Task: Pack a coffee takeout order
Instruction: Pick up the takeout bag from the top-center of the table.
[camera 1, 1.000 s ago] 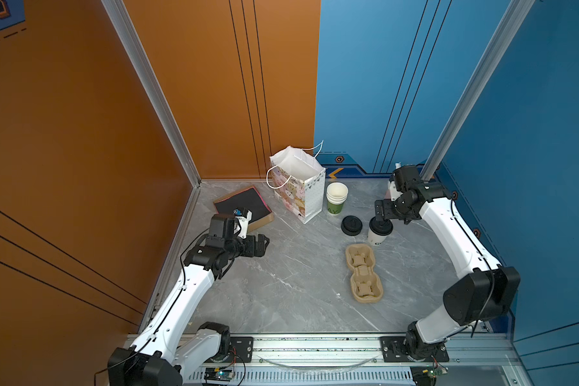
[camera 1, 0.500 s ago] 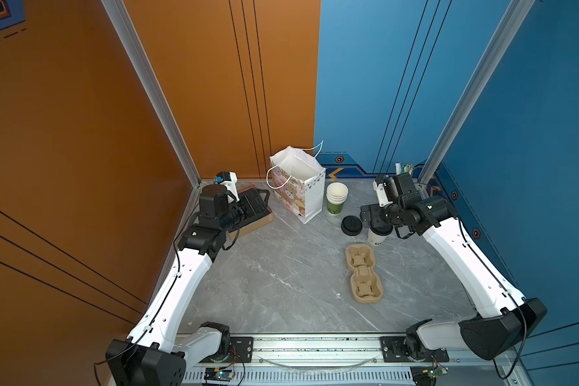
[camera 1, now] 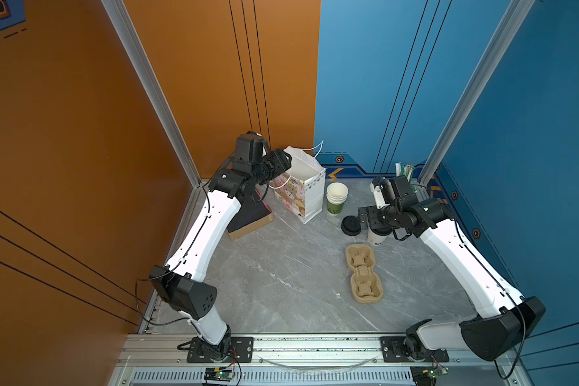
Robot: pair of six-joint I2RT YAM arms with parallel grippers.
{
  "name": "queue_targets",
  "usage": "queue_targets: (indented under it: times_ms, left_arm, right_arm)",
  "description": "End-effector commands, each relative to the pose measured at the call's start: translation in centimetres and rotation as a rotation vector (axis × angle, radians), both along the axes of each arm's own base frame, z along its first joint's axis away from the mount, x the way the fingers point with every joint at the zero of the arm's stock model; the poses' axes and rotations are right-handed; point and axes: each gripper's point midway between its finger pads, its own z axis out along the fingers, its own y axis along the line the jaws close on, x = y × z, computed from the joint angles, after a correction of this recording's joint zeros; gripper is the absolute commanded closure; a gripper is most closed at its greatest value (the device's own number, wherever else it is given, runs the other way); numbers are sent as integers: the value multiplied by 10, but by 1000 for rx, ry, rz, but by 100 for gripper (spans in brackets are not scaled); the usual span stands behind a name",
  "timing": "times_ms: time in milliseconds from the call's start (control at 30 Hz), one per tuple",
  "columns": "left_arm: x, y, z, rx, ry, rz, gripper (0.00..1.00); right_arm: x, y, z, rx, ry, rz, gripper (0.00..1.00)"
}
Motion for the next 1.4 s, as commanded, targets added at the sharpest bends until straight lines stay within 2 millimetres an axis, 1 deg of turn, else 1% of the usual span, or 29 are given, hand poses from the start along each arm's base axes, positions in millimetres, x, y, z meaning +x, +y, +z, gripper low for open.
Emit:
queue_targets:
  times_ms: [0,100,133,233,300,400,500,633,767,867,967,1167,1300,1367]
  left_arm:
    - [10,3,-30,60,120,68,31]
    - [26,-1,-42,77,167,94,32]
    - [31,-2,-48,79,180,100,33]
    - [44,-4,-64,97,211,125,40]
    - [51,0,-76,105,240,154,43]
    - [58,3,-90,94,279,188,50]
    - [66,4,-99,73,300,219,51]
    - [76,6,-109,67,312,242,56]
    - [82,11,-118,56,333,268,63]
    - [85,15,-125,46,349,282,71]
    - [86,14,-127,36,357,279,81]
    - [77,14,-116,31,348,272,100]
    - [65,9,-107,24,346,254,100]
    - [56,5,-100,22,342,244,100]
  right_arm:
    - [-5,-5,8,-12,-43,-3,0]
    - [-6,-4,6,-5,-42,0,0]
    - [-7,-4,5,-3,-41,1,1]
    - [-8,-2,1,4,-30,7,0]
    - [-8,-2,-1,5,-26,9,0]
    - [-8,-1,-3,5,-19,11,0]
    - [-9,-2,-7,0,-12,12,0]
    - [-9,-2,-10,-4,-3,14,0]
    - [-10,-2,-15,-7,8,14,0]
    - [-10,-2,-17,-8,15,18,0]
    - [-10,-1,-18,-9,19,19,0]
    - [-10,1,-20,1,27,22,0]
    - [-11,1,-18,7,22,21,0]
    - [-12,2,-15,17,16,21,0]
